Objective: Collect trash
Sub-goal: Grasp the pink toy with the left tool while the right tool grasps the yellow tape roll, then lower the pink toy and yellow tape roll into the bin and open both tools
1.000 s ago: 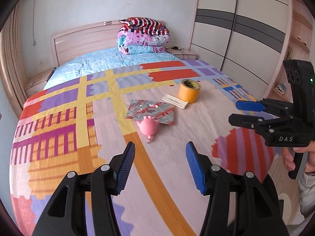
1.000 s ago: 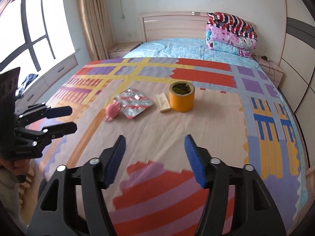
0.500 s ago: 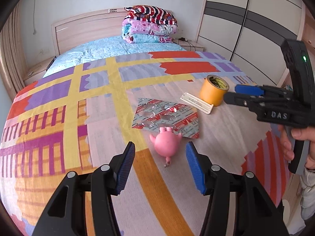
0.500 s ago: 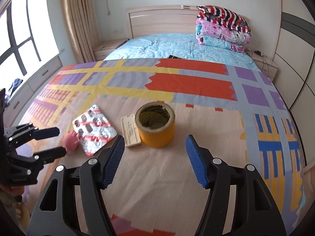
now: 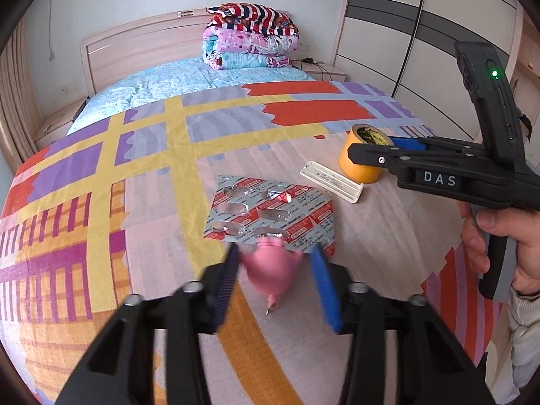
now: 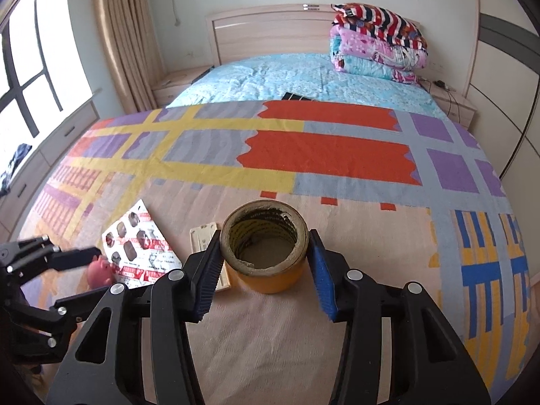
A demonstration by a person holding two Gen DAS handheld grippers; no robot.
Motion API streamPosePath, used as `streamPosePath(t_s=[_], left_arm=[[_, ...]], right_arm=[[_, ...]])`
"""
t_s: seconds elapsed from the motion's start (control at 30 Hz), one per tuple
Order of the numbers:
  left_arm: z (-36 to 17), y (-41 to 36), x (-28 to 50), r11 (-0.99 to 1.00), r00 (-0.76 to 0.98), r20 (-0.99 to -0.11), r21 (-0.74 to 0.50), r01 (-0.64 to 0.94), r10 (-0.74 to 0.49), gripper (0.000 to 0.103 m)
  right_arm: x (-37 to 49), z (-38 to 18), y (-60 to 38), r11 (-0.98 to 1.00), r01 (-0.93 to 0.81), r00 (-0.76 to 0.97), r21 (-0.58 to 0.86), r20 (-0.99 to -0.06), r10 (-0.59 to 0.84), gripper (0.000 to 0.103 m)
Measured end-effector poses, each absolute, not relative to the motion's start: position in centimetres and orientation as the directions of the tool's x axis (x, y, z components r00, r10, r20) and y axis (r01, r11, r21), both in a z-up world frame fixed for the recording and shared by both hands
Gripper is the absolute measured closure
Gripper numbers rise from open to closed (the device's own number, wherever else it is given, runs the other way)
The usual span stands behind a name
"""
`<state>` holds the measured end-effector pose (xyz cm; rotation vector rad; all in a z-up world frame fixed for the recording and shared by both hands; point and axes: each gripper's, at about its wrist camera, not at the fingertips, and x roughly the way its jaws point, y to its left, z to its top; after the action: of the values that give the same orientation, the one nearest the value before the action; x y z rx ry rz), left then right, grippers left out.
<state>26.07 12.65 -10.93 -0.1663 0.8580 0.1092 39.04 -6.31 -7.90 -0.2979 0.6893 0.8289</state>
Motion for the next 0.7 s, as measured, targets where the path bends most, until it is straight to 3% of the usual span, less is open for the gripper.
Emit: streamPosePath(t_s=[0.7], left_arm=[[-5.0, 8.4, 16.5, 0.987, 0.740, -0.670, -0.073, -0.142, 0.057, 0.068]], right_arm=[[28.7, -3.4, -13.0, 0.586, -0.810, 0.485, -0.019, -0.585, 0.651, 0.055]])
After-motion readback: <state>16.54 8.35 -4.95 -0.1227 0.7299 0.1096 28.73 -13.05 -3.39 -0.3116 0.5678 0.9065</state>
